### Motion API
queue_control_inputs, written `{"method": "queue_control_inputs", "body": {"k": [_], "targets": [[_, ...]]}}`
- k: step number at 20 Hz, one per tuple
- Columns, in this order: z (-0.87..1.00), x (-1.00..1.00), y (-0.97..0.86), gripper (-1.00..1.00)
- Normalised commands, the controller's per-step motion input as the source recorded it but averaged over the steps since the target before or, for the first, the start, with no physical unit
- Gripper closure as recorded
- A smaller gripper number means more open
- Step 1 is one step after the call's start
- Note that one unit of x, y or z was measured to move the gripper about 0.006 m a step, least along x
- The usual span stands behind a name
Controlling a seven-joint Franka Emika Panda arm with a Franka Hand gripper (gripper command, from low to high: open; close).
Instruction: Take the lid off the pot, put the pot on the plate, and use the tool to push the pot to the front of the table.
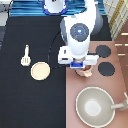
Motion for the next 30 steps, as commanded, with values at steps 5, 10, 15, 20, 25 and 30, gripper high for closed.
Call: {"method": "queue_control_inputs", "body": {"k": [5, 10, 15, 20, 25, 30], "targets": [[0.74, -0.36, -0.74, 1.0], [0.55, -0.29, -0.79, 1.0], [0.45, -0.3, -0.73, 1.0], [0.15, -0.38, -0.78, 1.0], [0.0, -0.44, -0.81, 1.0], [-0.01, -0.48, -0.82, 1.0]]}}
